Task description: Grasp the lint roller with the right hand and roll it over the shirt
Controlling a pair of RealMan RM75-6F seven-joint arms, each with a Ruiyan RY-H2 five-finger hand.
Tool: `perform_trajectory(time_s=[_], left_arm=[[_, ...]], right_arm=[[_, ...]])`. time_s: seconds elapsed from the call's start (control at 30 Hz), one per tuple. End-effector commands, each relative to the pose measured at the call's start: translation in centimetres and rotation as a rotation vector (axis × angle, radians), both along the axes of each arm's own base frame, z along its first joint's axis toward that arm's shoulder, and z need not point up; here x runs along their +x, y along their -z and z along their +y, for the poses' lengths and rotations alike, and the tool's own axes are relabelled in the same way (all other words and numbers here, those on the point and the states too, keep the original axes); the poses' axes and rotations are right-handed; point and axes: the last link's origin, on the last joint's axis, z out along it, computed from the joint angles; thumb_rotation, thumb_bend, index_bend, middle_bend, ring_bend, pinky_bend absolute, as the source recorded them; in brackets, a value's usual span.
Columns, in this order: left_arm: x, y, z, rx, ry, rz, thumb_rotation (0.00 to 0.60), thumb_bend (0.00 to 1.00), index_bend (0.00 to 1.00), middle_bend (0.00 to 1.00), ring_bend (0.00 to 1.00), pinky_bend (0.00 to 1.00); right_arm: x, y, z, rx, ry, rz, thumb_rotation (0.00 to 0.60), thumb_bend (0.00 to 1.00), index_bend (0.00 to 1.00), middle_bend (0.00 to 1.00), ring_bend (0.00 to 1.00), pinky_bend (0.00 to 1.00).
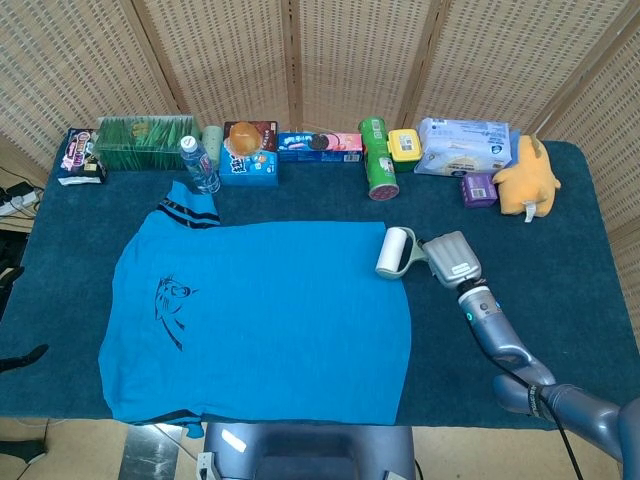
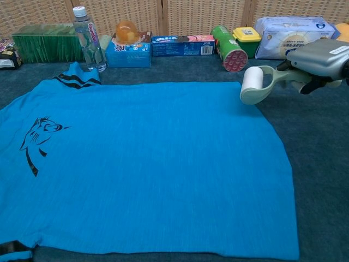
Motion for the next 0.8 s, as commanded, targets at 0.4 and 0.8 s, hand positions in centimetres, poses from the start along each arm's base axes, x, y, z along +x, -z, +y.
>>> perform_trajectory(time_s=[0.4, 0.8], left_arm=[[0.0, -0.1, 0.0, -0.008, 0.005, -0.004, 0.6, 0.12, 0.0, 0.0, 0.0, 0.08], [-0.1, -0.1, 0.0, -0.013, 0.005, -0.006, 0.6, 0.12, 0.0, 0.0, 0.0, 0.08]], right_arm=[[3.9, -0.7, 1.2, 0.084, 0.027, -0.069, 0.6, 1.0, 0.47, 0.65, 0.63, 0.93], [7.9, 2.7, 1.7, 0.052, -0.147, 0.16, 0.6, 1.0, 0.47, 0.65, 0.63, 0.93]])
